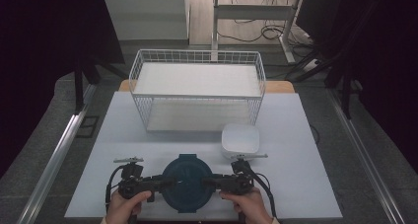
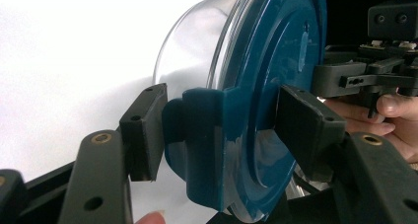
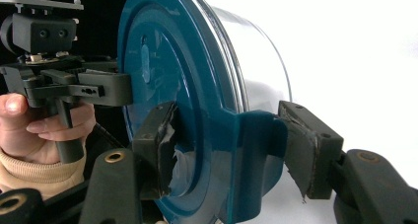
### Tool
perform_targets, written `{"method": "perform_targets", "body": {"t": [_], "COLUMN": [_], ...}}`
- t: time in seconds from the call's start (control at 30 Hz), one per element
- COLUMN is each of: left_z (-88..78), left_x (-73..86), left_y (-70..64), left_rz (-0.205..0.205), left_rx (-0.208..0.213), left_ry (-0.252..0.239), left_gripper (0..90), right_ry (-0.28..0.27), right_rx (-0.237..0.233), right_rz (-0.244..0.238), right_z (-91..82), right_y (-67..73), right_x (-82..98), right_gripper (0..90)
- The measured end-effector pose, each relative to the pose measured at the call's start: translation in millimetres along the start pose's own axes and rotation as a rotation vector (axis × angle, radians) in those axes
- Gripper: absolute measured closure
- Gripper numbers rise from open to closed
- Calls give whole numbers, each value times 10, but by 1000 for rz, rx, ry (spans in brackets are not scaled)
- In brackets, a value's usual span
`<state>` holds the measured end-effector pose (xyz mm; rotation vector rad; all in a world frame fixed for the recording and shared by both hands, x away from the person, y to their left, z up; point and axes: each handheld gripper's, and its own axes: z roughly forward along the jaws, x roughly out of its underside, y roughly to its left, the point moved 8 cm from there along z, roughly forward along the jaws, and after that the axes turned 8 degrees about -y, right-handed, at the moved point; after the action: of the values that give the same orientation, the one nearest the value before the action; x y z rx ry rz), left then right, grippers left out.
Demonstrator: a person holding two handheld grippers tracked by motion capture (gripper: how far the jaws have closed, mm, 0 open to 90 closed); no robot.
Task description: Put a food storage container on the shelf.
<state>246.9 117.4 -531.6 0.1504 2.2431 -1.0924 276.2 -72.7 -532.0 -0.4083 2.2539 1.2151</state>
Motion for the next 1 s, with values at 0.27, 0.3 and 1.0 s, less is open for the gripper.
{"method": "perform_targets", "body": {"t": [0.27,0.3,1.0], "left_z": [-3,-2,9], "left_x": [-70,-81,-510], "left_y": [-32,-33,-222], "left_rz": [13,16,92], "left_rx": [13,11,25], "left_ry": [0,0,-33], "left_gripper": [387,387,391], "right_ry": [-8,-9,-60], "right_rx": [7,7,7], "right_rz": [-43,-44,-78], "right_z": [-39,-38,-172], "right_y": [38,38,108], "right_x": [-89,-99,-479], "right_gripper": [420,419,420]}}
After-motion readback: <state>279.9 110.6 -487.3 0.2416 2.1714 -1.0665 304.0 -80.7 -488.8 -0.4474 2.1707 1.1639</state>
